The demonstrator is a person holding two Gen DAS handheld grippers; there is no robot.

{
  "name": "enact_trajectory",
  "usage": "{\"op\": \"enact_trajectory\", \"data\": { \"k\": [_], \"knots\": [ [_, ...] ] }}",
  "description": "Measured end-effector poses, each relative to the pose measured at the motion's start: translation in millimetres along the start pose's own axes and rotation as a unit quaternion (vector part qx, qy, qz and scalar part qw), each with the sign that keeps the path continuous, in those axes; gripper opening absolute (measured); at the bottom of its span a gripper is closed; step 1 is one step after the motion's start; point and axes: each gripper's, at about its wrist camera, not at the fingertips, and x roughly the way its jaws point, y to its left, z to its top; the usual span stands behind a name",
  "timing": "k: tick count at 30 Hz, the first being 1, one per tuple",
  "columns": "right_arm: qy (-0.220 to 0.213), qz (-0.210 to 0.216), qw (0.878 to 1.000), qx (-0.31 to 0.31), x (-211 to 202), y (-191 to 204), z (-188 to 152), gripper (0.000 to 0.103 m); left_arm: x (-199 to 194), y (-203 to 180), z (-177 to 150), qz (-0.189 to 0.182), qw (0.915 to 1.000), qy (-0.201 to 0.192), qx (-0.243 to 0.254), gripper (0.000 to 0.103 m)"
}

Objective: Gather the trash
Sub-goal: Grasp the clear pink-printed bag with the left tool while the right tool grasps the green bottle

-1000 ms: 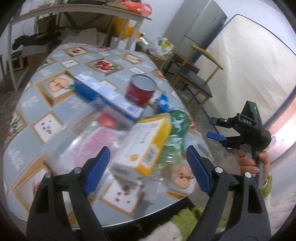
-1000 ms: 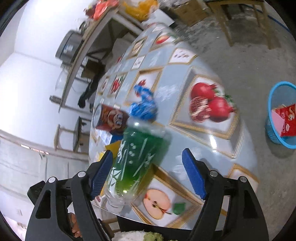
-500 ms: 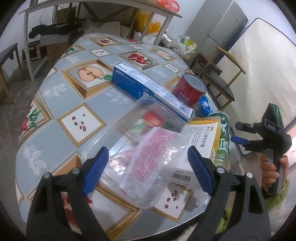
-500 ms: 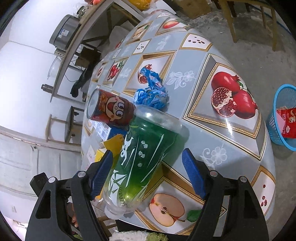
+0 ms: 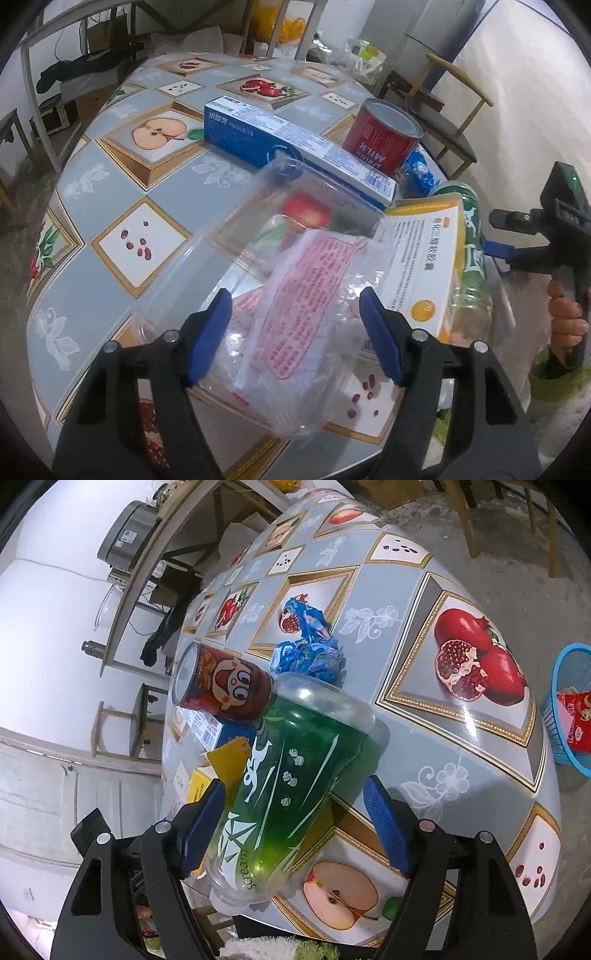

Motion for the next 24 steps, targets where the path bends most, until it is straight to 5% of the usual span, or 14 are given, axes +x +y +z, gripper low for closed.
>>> {"op": "enact_trajectory", "data": {
  "k": [14, 24],
  "knots": [
    [0.001, 0.007, 1.0, 0.008, -3.6, -5.4, -3.1, 0.075, 1.2, 5.9, 2.0, 0.008, 1.0, 0.0, -0.005, 0.03],
    [-0.008, 0.003, 1.0, 0.01, -9.3, -6.2, -4.7, 0.075, -7.4, 12.8, 2.3, 0.014, 0.9993, -0.02, -0.028, 0.02]
  ]
}}
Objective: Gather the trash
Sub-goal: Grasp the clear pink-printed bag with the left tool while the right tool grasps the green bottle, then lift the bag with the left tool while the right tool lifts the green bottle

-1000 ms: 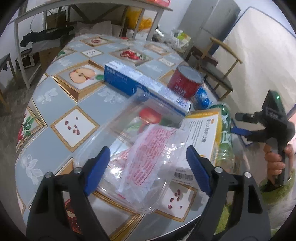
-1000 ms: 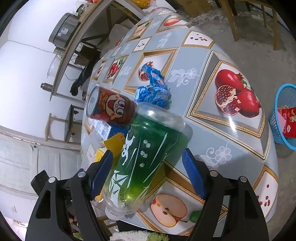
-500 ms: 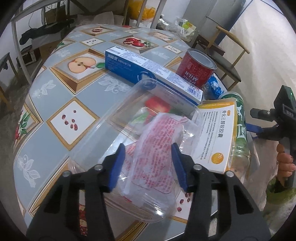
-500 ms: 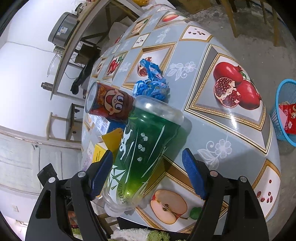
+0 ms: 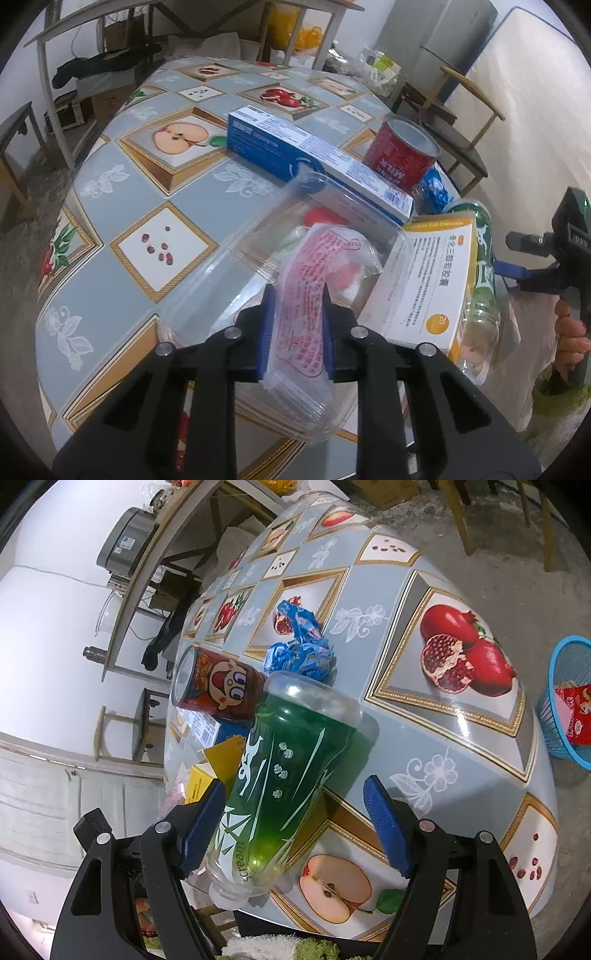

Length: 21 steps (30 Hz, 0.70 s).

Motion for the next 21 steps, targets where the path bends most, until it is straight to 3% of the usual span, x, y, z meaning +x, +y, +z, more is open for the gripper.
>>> {"op": "enact_trajectory", "data": {
  "k": [6, 12, 21],
  "knots": [
    [-0.037, -0.014, 0.999, -0.017, -18.5, 8.2, 1.0, 0.075, -18.7, 7.9, 1.2, -0.012, 0.9991, -0.03, -0.025, 0.02],
    [-0.06, -0.005, 0.996, -0.073, -30.6, 42.0, -2.2, 0.075, -48.3, 17.4, 2.9, -0.022, 0.9958, -0.077, -0.045, 0.02],
    [-0.001, 0.072, 0.978, -0.195, -4.9, 119.6, -49.7, 0.075, -68.5, 44.0, -4.7, -0.011, 0.9911, -0.102, -0.085, 0.02]
  ]
}}
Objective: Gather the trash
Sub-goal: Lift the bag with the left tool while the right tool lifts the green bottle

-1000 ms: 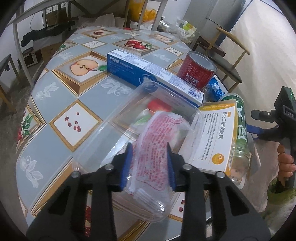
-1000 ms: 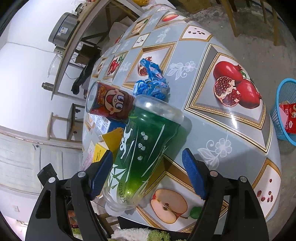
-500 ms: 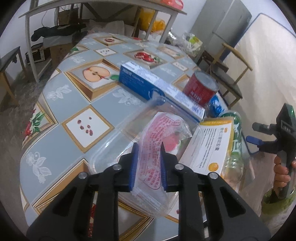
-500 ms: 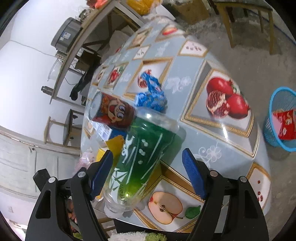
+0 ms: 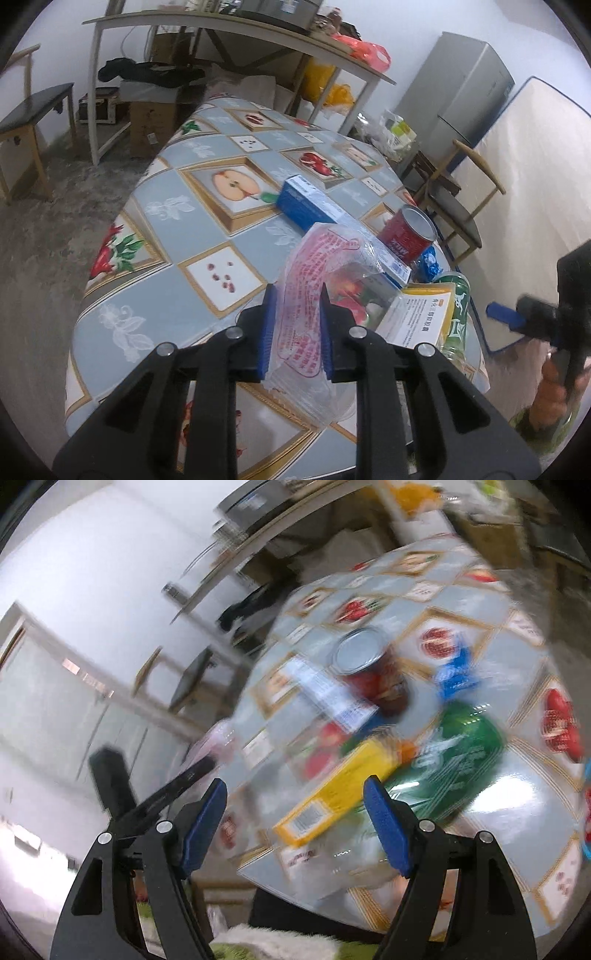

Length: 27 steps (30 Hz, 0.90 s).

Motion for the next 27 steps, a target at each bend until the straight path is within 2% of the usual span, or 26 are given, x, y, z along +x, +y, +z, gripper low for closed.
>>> {"op": "enact_trajectory", "data": {
  "k": [4, 8, 11, 18, 21, 27],
  "knots": [
    [0.053, 0.034, 0.998, -0.015, 34.8, 28.1, -19.8, 0.074, -6.6, 11.4, -4.3, -0.001, 0.9999, -0.004, -0.015, 0.019],
    [0.098, 0.02, 0.995, -0.009, 71.9, 45.2, -39.2, 0.066, -13.8, 20.5, -8.4, -0.004, 0.9996, -0.009, -0.026, 0.019],
    [0.114, -0.002, 0.993, 0.015, 92.3, 45.3, -44.0, 0.063, -19.1, 25.9, -12.2, -0.005, 0.9995, -0.011, -0.03, 0.02],
    [0.109, -0.018, 0.99, 0.092, 113.7, 38.9, -43.8, 0.058, -30.8, 43.9, -20.2, -0.002, 0.9991, -0.01, -0.041, 0.02],
    [0.109, -0.016, 0.988, 0.104, 120.9, 40.3, -42.3, 0.052, -33.9, 50.3, -21.6, 0.0, 0.9989, -0.009, -0.046, 0.02],
    [0.101, -0.028, 0.988, 0.116, 130.4, 43.1, -37.6, 0.049, -36.8, 55.0, -22.1, -0.001, 0.9988, -0.01, -0.049, 0.02]
  ]
}}
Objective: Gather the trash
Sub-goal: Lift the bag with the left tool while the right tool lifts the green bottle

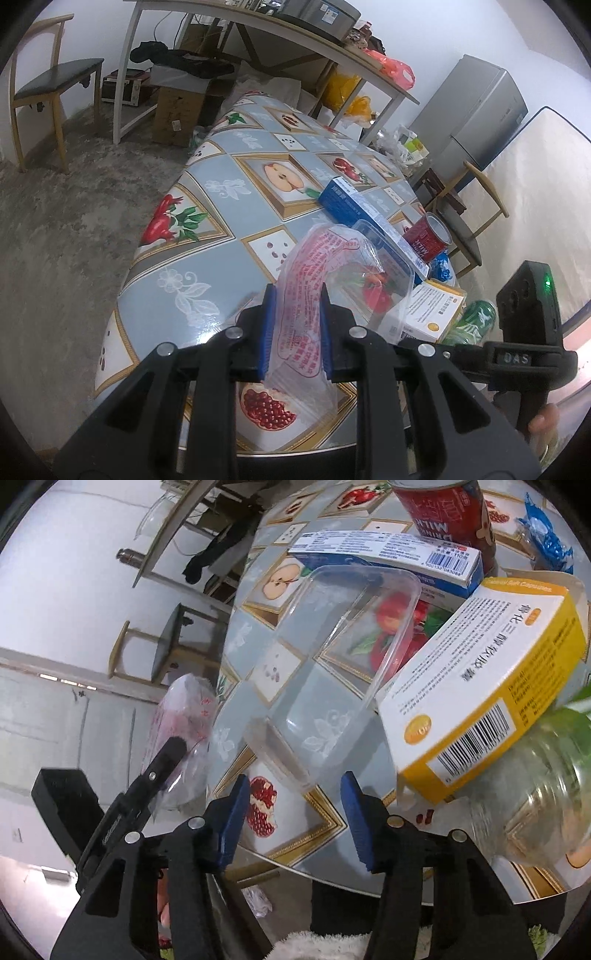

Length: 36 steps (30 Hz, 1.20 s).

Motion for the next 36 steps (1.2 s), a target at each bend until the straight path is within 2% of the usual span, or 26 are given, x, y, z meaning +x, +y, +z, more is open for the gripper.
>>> {"op": "enact_trajectory", "data": {
  "k": [5, 8, 12, 18, 22, 23, 24, 27, 29, 32, 36],
  "knots": [
    [0.0, -0.014, 1.0, 0.015, 11.5, -2.0, 7.1, 0.045, -0.7, 0.9, 0.3, 0.0, 1.0, 0.0, 0.002, 0.02],
    [0.004, -0.013, 1.0, 0.021, 17.6, -5.1, 9.5, 0.037, 0.4, 1.7, 1.6, 0.002, 1.0, -0.001, 0.002, 0.02],
    [0.019, -0.006, 1.0, 0.013, 21.7, -4.0, 9.7, 0.037, 0.8, -0.1, 3.2, 0.004, 1.0, -0.001, 0.0, 0.02],
    [0.044, 0.002, 0.997, -0.058, 20.0, 12.2, 1.4, 0.042, 0.6, -1.3, 4.0, 0.003, 1.0, -0.001, 0.0, 0.02],
    [0.058, 0.024, 0.99, -0.128, 5.7, 27.1, -9.6, 0.043, 0.3, -4.0, 5.3, 0.002, 1.0, -0.001, 0.003, 0.02],
    [0.055, 0.028, 0.986, -0.155, -4.8, 31.5, -13.6, 0.045, 0.2, -4.4, 5.4, 0.001, 1.0, -0.001, 0.004, 0.02],
    [0.049, 0.028, 0.983, -0.174, -13.5, 33.8, -16.2, 0.051, 0.1, -4.6, 5.6, 0.002, 1.0, -0.001, 0.006, 0.02],
    [0.005, -0.01, 0.967, -0.254, -52.1, 32.6, -30.6, 0.068, 0.5, -4.7, 5.6, 0.001, 1.0, 0.0, 0.006, 0.02],
    [-0.021, -0.076, 0.952, -0.294, -68.1, 23.2, -39.6, 0.069, 0.7, -5.4, 5.3, 0.002, 1.0, 0.002, 0.007, 0.02],
    [-0.024, -0.165, 0.938, -0.305, -64.3, 5.2, -44.9, 0.069, 4.3, -7.3, 5.9, -0.001, 1.0, 0.006, 0.008, 0.02],
    [-0.019, -0.212, 0.928, -0.305, -49.0, -9.7, -44.4, 0.069, 7.5, -11.1, 5.8, -0.004, 0.9999, 0.009, 0.012, 0.02]
  ]
}}
